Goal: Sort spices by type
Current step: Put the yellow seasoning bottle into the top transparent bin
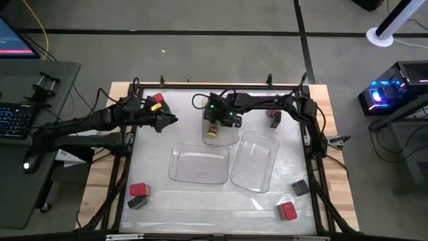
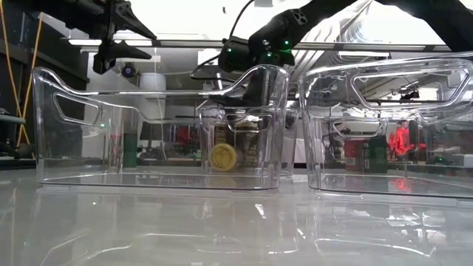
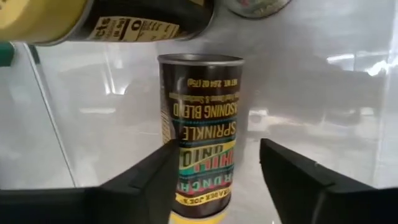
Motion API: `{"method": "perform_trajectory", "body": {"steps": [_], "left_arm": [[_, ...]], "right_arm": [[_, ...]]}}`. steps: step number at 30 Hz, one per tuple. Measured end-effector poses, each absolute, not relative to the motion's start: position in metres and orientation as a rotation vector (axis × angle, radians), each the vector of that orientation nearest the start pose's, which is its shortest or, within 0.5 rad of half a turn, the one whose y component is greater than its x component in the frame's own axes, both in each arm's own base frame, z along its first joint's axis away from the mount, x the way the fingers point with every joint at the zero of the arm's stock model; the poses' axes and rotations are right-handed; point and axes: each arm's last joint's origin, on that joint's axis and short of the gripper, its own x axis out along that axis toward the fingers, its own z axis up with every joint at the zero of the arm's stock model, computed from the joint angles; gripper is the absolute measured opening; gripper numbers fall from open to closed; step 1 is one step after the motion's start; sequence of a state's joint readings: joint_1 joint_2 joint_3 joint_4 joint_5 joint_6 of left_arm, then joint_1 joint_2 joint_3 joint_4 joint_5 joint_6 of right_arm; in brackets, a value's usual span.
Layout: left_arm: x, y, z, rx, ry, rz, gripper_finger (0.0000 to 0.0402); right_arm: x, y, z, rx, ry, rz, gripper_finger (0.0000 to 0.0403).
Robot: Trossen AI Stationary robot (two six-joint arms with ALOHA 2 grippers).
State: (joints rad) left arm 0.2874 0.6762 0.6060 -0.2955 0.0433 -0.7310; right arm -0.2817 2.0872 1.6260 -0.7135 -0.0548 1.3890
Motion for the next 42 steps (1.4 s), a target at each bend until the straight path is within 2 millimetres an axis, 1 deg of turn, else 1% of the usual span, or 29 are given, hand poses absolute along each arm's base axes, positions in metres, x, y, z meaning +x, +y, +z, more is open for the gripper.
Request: {"method": "perform_trajectory", "body": {"steps": [3, 6, 9, 12, 20, 25, 28, 30, 33, 36, 39, 42], "left_arm": [[0.147, 0.042, 0.277, -0.779, 0.258, 0.364, 0.0178], [0.147, 0.042, 0.277, -0.779, 0.258, 0.365, 0.0178], [0.147, 0.042, 0.277, -0.780, 0.258, 0.365, 0.0178], [0.147, 0.042, 0.277, -0.779, 0.257, 0.365, 0.0178], [0.147, 0.042, 0.277, -0.797, 0.255, 0.368, 0.0178], [0.147, 0.042, 0.277, -0.806, 0.255, 0.369, 0.0178], [0.147, 0.042, 0.277, -0.806, 0.255, 0.368, 0.0178], [0.147, 0.042, 0.277, -0.806, 0.255, 0.368, 0.0178], [0.147, 0.042, 0.277, -0.806, 0.255, 0.367, 0.0178], [0.147, 0.042, 0.277, -0.806, 0.256, 0.367, 0.0178], [0.147, 0.042, 0.276, -0.806, 0.259, 0.368, 0.0178], [0.147, 0.042, 0.276, -0.802, 0.261, 0.368, 0.0178]], "right_arm": [[0.420, -0.120, 0.190, 1.404, 0.807, -0.965, 0.0247], [0.424, -0.121, 0.192, 1.395, 0.777, -0.934, 0.0263], [0.426, -0.122, 0.190, 1.398, 0.766, -0.927, 0.0272], [0.427, -0.122, 0.184, 1.411, 0.773, -0.940, 0.0275], [0.439, -0.122, 0.155, 1.460, 0.816, -0.890, 0.0275], [0.440, -0.120, 0.150, 1.456, 0.829, -0.891, 0.0274], [0.440, -0.120, 0.150, 1.457, 0.826, -0.897, 0.0257], [0.440, -0.120, 0.150, 1.455, 0.833, -0.893, 0.0229], [0.440, -0.117, 0.152, 1.445, 0.843, -0.878, 0.0168], [0.438, -0.114, 0.160, 1.413, 0.865, -0.845, 0.0165], [0.433, -0.110, 0.177, 1.389, 0.900, -0.767, 0.0165], [0.422, -0.107, 0.194, 1.336, 0.964, -0.720, 0.0165]]}}
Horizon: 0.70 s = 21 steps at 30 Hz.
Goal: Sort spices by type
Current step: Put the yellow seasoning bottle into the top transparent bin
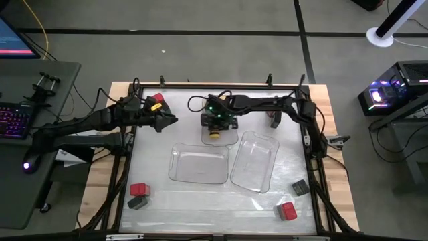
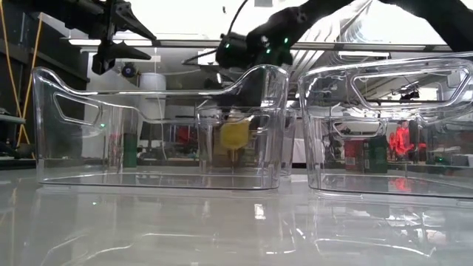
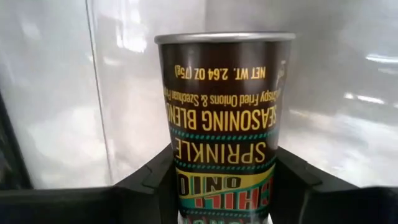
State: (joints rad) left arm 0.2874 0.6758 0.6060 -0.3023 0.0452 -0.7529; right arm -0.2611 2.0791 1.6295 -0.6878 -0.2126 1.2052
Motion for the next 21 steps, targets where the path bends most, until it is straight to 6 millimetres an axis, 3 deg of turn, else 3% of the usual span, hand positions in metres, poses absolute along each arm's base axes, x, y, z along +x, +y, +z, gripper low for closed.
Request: {"method": "perform_trajectory", "body": {"steps": [8, 11, 16, 21], "left_arm": [[0.148, 0.042, 0.280, -0.698, 0.238, 0.335, 0.0178], [0.156, 0.042, 0.287, -0.624, 0.190, 0.223, 0.0178], [0.187, 0.048, 0.299, -0.471, 0.239, 0.102, 0.0178], [0.233, 0.051, 0.309, -0.030, 0.378, 0.005, 0.0178]], "right_arm": [[0.380, -0.105, 0.257, 1.134, 1.074, -0.536, 0.0165], [0.364, -0.106, 0.278, 1.084, 1.093, -0.411, 0.0165], [0.341, -0.111, 0.298, 1.023, 1.136, -0.241, 0.0165], [0.331, -0.112, 0.303, 0.955, 1.158, -0.042, 0.0165]]}}
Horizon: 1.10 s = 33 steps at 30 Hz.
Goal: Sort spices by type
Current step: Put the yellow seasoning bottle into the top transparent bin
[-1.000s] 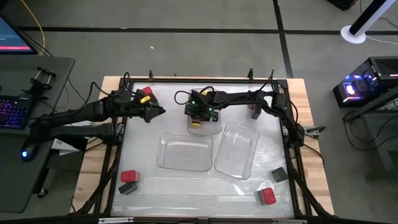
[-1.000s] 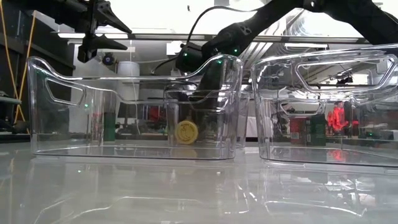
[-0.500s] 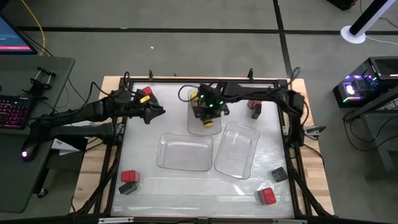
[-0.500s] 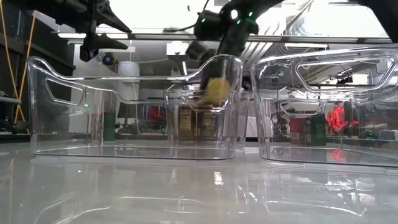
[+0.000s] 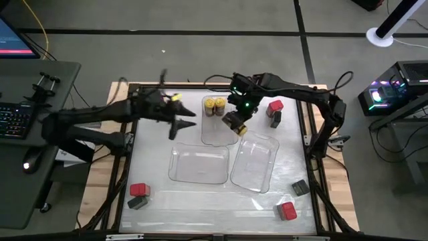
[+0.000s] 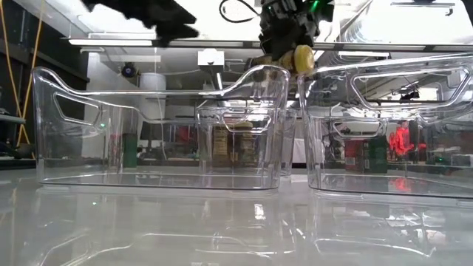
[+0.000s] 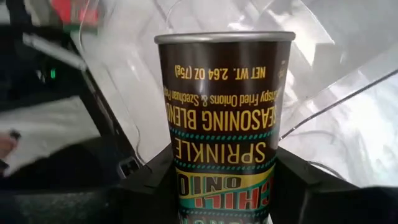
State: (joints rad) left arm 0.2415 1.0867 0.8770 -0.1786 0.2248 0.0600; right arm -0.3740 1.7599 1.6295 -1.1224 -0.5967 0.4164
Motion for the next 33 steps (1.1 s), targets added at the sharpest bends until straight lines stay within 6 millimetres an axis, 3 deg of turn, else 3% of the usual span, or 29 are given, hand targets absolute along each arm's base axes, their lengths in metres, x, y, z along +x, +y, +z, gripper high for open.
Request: {"method": "perform_trajectory", "body": {"steps": [5, 9, 13, 17, 21, 28, 33], "left_arm": [[0.277, 0.043, 0.314, 0.355, 0.458, -0.078, 0.0183], [0.301, 0.043, 0.317, 0.438, 0.498, 0.020, 0.0190], [0.312, 0.042, 0.314, 0.439, 0.548, 0.093, 0.0193], [0.310, 0.041, 0.314, 0.398, 0.588, 0.144, 0.0193], [0.306, 0.040, 0.311, 0.355, 0.630, 0.153, 0.0193], [0.289, 0.038, 0.307, 0.314, 0.764, 0.131, 0.0194], [0.265, 0.034, 0.321, 0.160, 0.698, 0.118, 0.0194]], "right_arm": [[0.332, -0.107, 0.303, 0.848, 1.163, 0.043, 0.0165], [0.330, -0.101, 0.302, 0.825, 1.198, 0.053, 0.0165], [0.319, -0.100, 0.298, 0.814, 1.333, -0.062, 0.0165], [0.301, -0.104, 0.297, 0.768, 1.485, -0.170, 0.0165], [0.298, -0.108, 0.297, 0.769, 1.493, -0.176, 0.0165], [0.322, -0.104, 0.300, 0.809, 1.275, -0.046, 0.0165], [0.347, -0.103, 0.309, 0.799, 1.033, 0.021, 0.0165]]}}
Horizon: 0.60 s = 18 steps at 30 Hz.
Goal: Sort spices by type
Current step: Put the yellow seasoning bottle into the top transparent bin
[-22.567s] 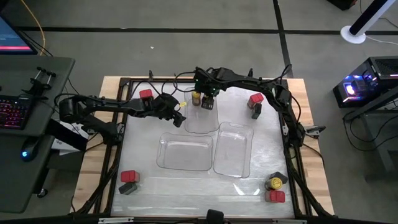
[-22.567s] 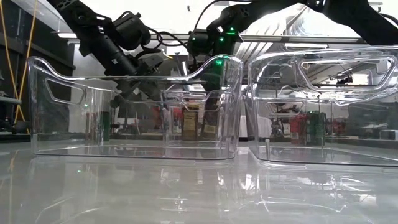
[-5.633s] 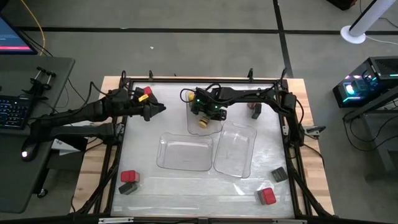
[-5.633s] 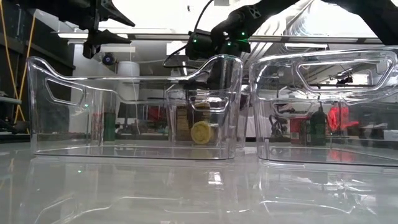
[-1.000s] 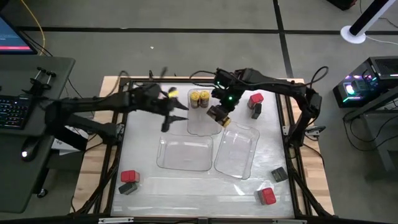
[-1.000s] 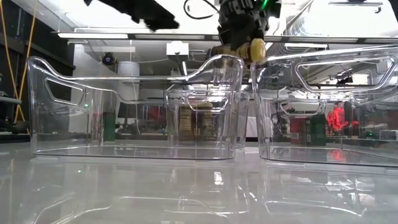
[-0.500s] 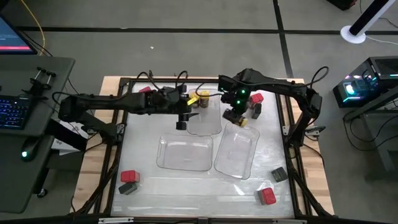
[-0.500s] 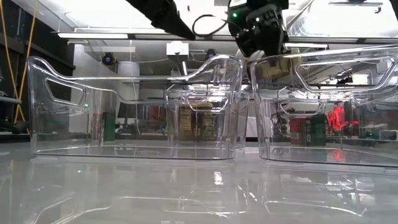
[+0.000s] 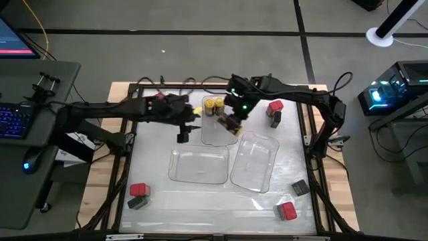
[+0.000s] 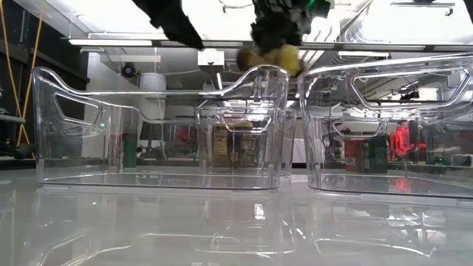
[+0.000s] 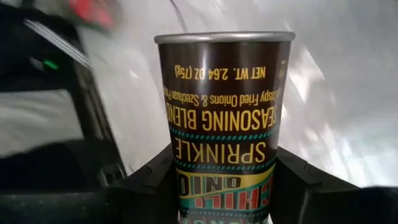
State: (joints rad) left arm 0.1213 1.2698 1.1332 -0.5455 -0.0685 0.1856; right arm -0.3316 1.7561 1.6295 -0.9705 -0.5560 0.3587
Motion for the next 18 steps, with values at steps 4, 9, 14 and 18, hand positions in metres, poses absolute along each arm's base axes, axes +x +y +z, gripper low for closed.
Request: {"method": "perform_trajectory", "body": {"steps": [4, 9, 14, 18], "left_arm": [[0.238, 0.031, 0.335, 0.056, 0.539, 0.153, 0.0193], [0.209, 0.028, 0.336, -0.086, 0.354, 0.202, 0.0193], [0.203, 0.026, 0.325, -0.308, 0.140, 0.206, 0.0193], [0.208, 0.025, 0.320, -0.444, 0.031, 0.190, 0.0194]], "right_arm": [[0.360, -0.103, 0.318, 0.802, 0.885, 0.089, 0.0165], [0.373, -0.102, 0.330, 0.770, 0.732, 0.145, 0.0165], [0.388, -0.098, 0.349, 0.682, 0.507, 0.218, 0.0165], [0.396, -0.091, 0.362, 0.631, 0.382, 0.272, 0.0165]]}}
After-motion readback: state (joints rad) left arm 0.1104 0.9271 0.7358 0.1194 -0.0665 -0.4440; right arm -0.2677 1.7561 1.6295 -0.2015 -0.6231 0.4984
